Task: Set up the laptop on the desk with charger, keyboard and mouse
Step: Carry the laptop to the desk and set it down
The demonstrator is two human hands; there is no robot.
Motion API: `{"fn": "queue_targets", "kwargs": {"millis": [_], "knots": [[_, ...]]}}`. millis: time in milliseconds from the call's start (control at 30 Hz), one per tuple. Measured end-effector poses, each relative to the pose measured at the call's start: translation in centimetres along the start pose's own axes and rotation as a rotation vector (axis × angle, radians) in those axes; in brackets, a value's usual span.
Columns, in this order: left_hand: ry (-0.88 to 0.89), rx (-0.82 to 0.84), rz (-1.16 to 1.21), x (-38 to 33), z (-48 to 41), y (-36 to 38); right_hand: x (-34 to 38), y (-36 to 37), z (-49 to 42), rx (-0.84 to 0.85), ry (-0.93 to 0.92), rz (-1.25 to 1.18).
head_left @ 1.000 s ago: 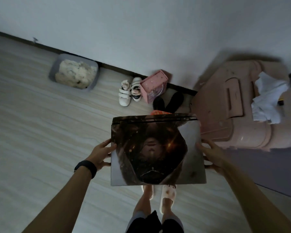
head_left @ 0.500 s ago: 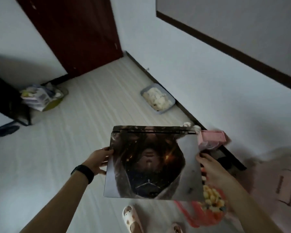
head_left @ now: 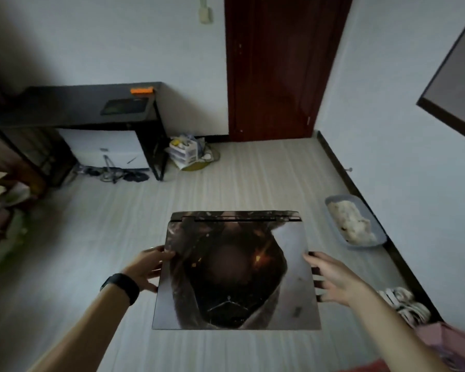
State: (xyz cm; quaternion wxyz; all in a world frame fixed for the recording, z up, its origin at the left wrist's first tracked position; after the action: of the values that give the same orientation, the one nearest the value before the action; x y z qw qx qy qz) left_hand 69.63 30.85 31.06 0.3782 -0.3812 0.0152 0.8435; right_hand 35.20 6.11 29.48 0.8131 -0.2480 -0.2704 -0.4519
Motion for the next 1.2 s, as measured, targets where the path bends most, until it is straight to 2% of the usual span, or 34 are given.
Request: {"fn": "queue_targets", "kwargs": {"millis": [233, 467, 833, 967, 1200], "knots": [[-0.020, -0.101, 0.125, -1.5, -4.3, -13.4, 7.8, 15.0, -1.4, 0.111, -0.139, 0.135], [-0.075, -0.188, 0.257, -3.4, -10.5, -22.5, 15.6, 28.4, -5.9, 0.209, -0.211, 0.243], [-0.108, -0.373, 0.420, -14.5, -24.8, -37.1, 33.5, 53.4, -15.6, 0.383, -0.274, 0.373], [-0.129, -0.408, 0.478, -18.3, -29.3, -41.9, 39.4, 61.3, -17.4, 0.399, -0.293, 0.416], [-0.122, -0.405, 0.487, -25.3, -42.9, -53.1, 48.1, 77.2, -22.5, 0.365, -0.325, 0.448]]}}
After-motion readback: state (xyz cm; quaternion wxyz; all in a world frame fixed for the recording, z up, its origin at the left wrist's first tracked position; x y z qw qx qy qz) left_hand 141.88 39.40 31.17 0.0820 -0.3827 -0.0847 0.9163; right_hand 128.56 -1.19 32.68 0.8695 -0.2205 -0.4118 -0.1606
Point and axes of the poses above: each hand's wrist, its own z-axis away from the middle knuckle, its own y-axis out of the palm, x = y × z, the point moved 8 cm from there along -z, towards the middle knuckle, and after that the axes turned 10 degrees about -x, right-handed, at the moved point
